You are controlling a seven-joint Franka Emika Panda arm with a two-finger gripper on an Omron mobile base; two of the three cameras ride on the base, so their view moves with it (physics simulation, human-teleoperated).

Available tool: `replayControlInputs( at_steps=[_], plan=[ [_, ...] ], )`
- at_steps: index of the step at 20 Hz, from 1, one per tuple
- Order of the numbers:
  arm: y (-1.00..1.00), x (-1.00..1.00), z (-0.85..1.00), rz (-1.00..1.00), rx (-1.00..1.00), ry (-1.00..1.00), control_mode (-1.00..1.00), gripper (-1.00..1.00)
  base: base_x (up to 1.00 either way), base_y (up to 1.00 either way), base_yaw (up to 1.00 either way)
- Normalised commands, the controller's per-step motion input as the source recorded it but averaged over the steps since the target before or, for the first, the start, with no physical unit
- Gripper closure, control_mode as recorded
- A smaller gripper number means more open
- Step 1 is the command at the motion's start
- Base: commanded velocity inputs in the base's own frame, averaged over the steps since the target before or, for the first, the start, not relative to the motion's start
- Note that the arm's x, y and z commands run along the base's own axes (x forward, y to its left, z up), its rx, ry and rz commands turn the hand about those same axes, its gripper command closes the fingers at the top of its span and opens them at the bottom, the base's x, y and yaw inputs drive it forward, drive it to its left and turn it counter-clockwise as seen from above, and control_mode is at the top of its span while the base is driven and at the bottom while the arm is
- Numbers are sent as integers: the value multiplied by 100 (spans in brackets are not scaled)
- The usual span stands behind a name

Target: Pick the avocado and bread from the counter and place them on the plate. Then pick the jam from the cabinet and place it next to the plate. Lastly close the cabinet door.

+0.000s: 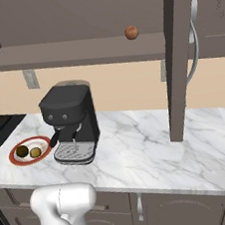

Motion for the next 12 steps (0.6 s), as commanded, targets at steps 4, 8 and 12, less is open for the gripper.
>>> replayControlInputs(
  at_steps=[4, 8, 12],
  plan=[
    [6, 8, -14, 0, 4, 0, -100, 100, 0, 0, 0],
    [9, 11, -9, 0, 4, 0, -100, 100, 0, 0, 0],
    [2, 9, -6, 0, 5, 0, -100, 100, 0, 0, 0]
  ],
)
